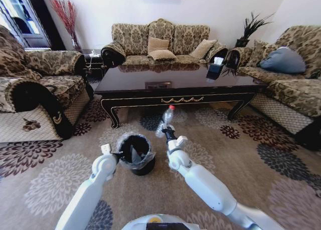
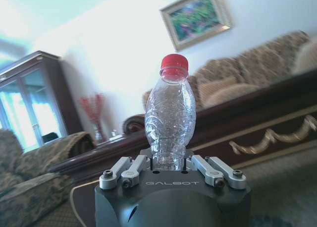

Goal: Move to the front of the table and pick up the trash from the floor, then place it into the trash bin.

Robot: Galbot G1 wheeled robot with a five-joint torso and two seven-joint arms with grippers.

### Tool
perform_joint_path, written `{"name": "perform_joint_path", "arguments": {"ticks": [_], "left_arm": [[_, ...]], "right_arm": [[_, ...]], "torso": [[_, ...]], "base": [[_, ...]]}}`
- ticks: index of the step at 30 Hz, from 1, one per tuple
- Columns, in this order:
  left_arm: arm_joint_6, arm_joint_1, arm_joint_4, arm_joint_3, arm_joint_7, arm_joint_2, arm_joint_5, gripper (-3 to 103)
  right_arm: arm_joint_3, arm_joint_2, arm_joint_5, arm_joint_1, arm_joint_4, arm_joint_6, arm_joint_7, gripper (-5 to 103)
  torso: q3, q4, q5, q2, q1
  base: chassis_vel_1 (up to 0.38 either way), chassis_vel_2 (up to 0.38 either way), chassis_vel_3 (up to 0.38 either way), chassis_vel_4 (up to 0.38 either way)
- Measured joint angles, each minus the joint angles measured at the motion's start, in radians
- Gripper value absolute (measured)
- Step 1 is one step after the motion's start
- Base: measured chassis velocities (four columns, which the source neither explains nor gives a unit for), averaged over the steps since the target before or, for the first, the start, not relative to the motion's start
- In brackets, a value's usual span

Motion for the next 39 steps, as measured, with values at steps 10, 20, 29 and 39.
{"name": "perform_joint_path", "arguments": {"ticks": [10,20,29,39], "left_arm": [[0.000,-0.115,0.066,0.038,-0.001,-0.039,-0.045,1],[0.001,-0.132,0.060,0.021,0.005,-0.030,-0.053,1],[0.001,-0.128,0.066,0.006,0.015,-0.023,-0.047,1],[0.001,-0.094,0.041,-0.043,0.019,-0.016,-0.041,1]], "right_arm": [[-0.099,0.000,-0.149,0.016,-0.056,0.024,0.009,26],[-0.108,0.007,-0.169,0.007,-0.073,0.019,0.030,40],[-0.122,-0.022,-0.178,0.005,-0.052,0.026,0.034,73],[-0.107,-0.055,-0.186,-0.011,-0.047,0.037,0.030,100]], "torso": [[0.000,0.0003,0.0002,0.000,0.000],[0.000,0.0004,0.0002,0.000,0.000],[0.000,0.0003,0.0002,0.000,0.000],[0.000,0.0002,0.0002,0.000,0.000]], "base": [[0.000,0.000,0.000,0.000],[0.000,0.000,0.000,0.000],[0.000,0.000,0.000,0.000],[0.000,0.000,0.000,0.000]]}}
